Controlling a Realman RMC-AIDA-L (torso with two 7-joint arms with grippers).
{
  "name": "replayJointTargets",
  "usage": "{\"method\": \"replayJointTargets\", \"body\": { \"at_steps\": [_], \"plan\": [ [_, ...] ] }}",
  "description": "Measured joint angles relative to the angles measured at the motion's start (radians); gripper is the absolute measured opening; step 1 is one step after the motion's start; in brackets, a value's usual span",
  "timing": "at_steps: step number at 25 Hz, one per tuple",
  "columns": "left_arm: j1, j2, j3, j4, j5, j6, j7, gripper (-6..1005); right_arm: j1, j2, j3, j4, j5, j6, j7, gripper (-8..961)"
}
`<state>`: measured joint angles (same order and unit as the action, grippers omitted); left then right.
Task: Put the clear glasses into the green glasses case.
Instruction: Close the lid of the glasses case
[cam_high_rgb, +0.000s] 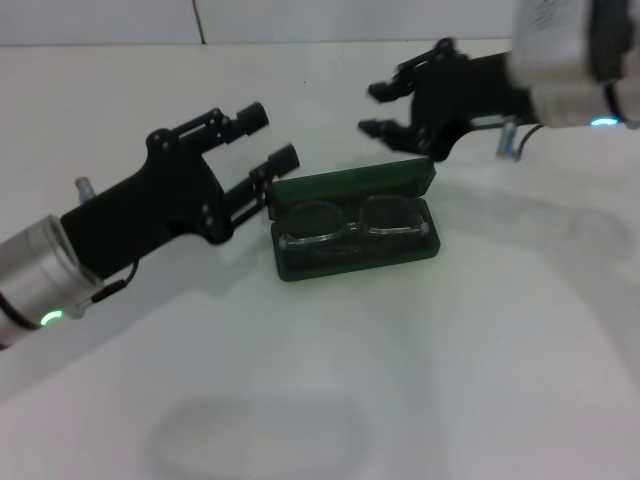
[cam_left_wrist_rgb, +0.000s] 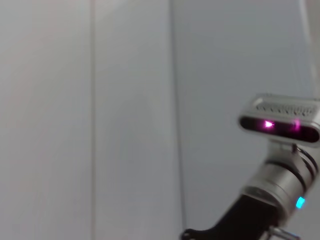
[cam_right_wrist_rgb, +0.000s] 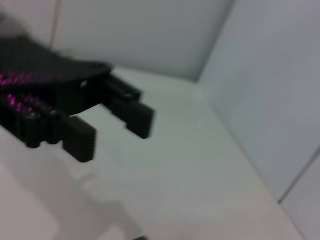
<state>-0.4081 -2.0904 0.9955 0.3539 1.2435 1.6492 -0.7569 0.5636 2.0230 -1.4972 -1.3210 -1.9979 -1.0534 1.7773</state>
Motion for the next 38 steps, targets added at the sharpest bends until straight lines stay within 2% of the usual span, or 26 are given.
{"method": "replayJointTargets", "body": {
  "at_steps": [4, 8, 11, 12, 14, 16, 18, 22, 24, 30, 38],
  "plan": [
    [-0.026, 0.0, 0.0, -0.038, -0.078, -0.115, -0.038, 533, -0.015, -0.003, 0.178, 0.193, 0.247, -0.015, -0.175, 339],
    [-0.063, 0.001, 0.003, -0.044, -0.112, -0.275, -0.156, 533, -0.032, -0.011, 0.371, 0.419, 0.468, -0.185, -0.44, 341],
    [-0.109, 0.005, 0.011, -0.039, -0.087, -0.367, -0.245, 533, -0.034, -0.031, 0.487, 0.524, 0.459, -0.351, -0.551, 342],
    [-0.124, 0.005, 0.013, -0.036, -0.073, -0.391, -0.268, 533, -0.036, -0.052, 0.501, 0.546, 0.425, -0.401, -0.569, 342],
    [-0.173, 0.006, 0.013, -0.027, -0.01, -0.455, -0.331, 533, -0.039, -0.078, 0.502, 0.56, 0.368, -0.468, -0.584, 343],
    [-0.225, 0.006, 0.014, -0.012, 0.082, -0.518, -0.404, 532, -0.044, -0.093, 0.502, 0.566, 0.293, -0.539, -0.605, 343],
    [-0.273, 0.005, 0.014, -0.001, 0.184, -0.569, -0.481, 532, -0.049, -0.081, 0.506, 0.567, 0.225, -0.566, -0.638, 344],
    [-0.351, -0.001, 0.025, -0.002, 0.372, -0.601, -0.579, 533, -0.061, -0.041, 0.506, 0.56, 0.14, -0.545, -0.669, 520],
    [-0.358, -0.002, 0.034, -0.004, 0.383, -0.602, -0.584, 533, -0.061, -0.039, 0.507, 0.562, 0.131, -0.541, -0.67, 517],
    [-0.36, -0.005, 0.138, 0.0, 0.382, -0.602, -0.602, 532, -0.065, -0.044, 0.508, 0.567, 0.123, -0.537, -0.671, 514],
    [-0.334, -0.005, 0.164, -0.003, 0.378, -0.602, -0.608, 532, -0.049, -0.045, 0.509, 0.56, 0.121, -0.528, -0.672, 513]
  ]
}}
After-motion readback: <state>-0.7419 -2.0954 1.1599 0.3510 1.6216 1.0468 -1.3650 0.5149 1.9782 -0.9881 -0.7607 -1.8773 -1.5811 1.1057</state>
